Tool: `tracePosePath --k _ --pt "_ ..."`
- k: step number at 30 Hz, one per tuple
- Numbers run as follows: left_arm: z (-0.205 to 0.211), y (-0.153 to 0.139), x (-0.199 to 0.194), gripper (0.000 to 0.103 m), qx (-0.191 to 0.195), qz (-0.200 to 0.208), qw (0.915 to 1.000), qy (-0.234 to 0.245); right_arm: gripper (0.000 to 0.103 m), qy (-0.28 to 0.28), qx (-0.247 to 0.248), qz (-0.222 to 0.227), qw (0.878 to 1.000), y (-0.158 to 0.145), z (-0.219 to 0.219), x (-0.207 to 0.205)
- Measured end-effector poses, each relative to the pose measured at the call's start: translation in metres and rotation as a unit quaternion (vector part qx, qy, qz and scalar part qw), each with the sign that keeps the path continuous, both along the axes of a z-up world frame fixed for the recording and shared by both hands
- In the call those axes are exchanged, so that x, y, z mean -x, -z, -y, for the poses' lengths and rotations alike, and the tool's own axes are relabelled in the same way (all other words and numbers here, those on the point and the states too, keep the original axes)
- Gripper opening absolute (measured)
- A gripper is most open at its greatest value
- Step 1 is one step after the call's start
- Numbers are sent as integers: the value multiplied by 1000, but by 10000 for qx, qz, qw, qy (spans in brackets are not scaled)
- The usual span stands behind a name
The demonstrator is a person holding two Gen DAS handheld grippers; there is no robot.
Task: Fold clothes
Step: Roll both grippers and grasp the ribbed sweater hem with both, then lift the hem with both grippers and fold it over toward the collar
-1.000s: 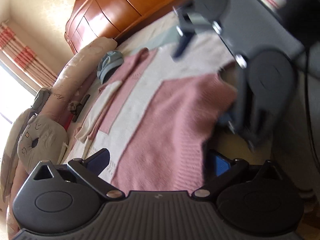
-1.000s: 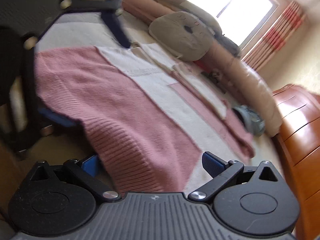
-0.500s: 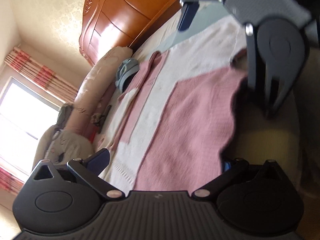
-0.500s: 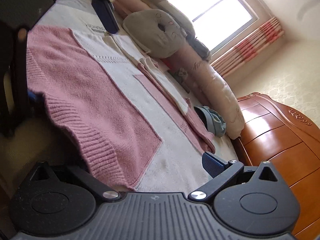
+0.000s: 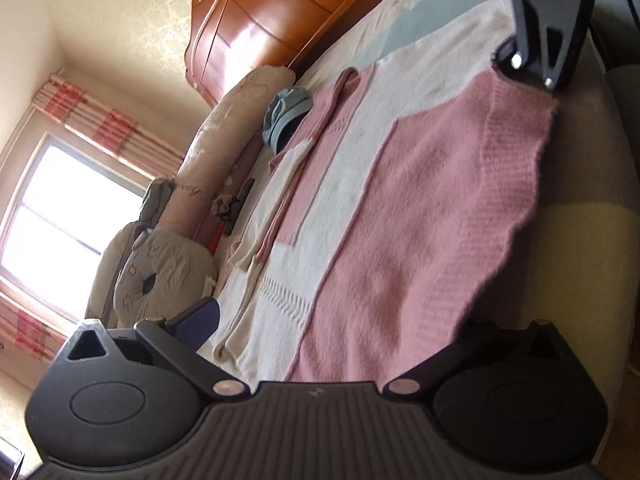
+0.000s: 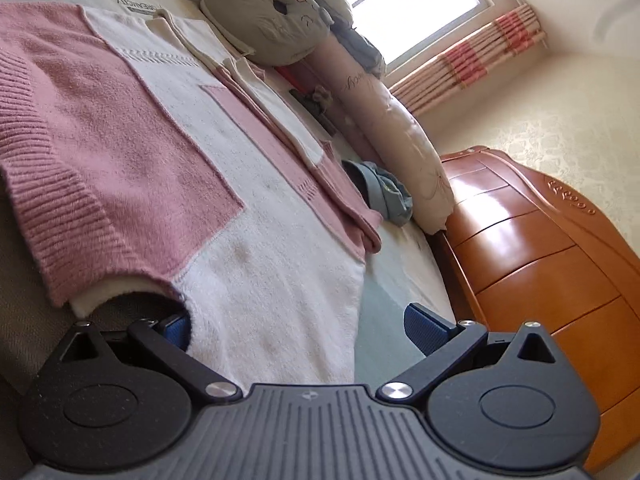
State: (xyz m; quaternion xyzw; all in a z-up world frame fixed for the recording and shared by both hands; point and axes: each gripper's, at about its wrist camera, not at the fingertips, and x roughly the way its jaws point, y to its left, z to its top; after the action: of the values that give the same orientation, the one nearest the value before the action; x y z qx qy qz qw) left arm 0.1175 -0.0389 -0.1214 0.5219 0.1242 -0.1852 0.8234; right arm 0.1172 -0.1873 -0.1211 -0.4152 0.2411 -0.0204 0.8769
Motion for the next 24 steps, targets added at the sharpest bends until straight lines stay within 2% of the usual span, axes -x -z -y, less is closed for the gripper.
tracePosePath --k 4,11,14,19,23,24 --pt "2 0 -5 103 -34 -11 10000 42 103 -87 -33 -23 10000 0 -4 -6" --pt "1 6 -7 103 -483 307 9982 -186 103 51 263 -141 9995 -1 14 -9" --pt "9 5 -13 103 -470 293 9981 -270 103 -104 474 -44 9988 1 4 -13" --pt "9 7 -12 103 -682 645 9945 -467 103 -226 706 152 9971 3 2 -13" --pt "9 5 -21 103 -552 330 9960 -627 103 -246 579 166 9979 3 5 -15" --pt "9 3 -22 103 -555 370 9955 -672 103 -249 580 193 9978 3 6 -16"
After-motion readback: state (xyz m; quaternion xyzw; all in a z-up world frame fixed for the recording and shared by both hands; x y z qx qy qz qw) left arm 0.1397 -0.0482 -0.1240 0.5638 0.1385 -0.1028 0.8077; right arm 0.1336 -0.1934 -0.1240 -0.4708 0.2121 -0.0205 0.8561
